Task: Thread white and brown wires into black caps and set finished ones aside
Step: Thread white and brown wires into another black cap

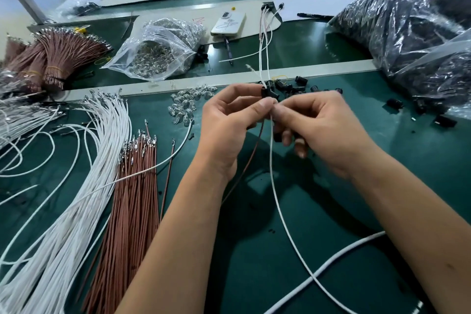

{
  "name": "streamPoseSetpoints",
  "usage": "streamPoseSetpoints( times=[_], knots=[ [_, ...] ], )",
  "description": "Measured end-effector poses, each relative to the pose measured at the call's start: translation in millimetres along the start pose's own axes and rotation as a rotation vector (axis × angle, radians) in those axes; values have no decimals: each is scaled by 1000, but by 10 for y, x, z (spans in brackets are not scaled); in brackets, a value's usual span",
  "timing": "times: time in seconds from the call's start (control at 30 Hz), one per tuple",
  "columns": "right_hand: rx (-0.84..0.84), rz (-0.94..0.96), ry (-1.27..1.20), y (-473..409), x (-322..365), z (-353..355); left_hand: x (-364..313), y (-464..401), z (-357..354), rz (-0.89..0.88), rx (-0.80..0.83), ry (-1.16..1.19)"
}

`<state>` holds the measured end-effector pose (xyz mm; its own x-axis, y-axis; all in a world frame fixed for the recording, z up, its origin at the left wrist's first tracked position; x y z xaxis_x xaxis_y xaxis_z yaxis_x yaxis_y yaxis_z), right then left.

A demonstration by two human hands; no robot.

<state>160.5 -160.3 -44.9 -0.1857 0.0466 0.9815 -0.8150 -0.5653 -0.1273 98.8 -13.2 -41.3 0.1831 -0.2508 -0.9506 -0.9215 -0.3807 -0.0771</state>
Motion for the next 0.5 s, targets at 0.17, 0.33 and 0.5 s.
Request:
streamPoseSetpoints(
  times=[0.17, 0.33, 0.5],
  knots=[
    [-23, 65, 60, 12, 11, 39, -36, 9, -11, -91, 63, -56],
    [-10, 90, 58, 30, 18, -2, -58, -2, 11, -178, 127, -107],
    [6, 89, 102, 26, 33, -3, -82, 0, -39, -304, 146, -246]
  ],
)
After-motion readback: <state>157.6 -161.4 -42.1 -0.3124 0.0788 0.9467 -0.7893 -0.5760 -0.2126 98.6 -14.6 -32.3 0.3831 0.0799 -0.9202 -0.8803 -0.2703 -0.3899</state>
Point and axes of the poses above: each hand's wrist, its own y-axis away from the middle knuckle, its own z-axis out of the back of the hand, x = y × z, the point moved 3 cm from there along -y, towards the middle knuckle, and after that the axes turned 1 degree about -z, right-handed, at the moved point
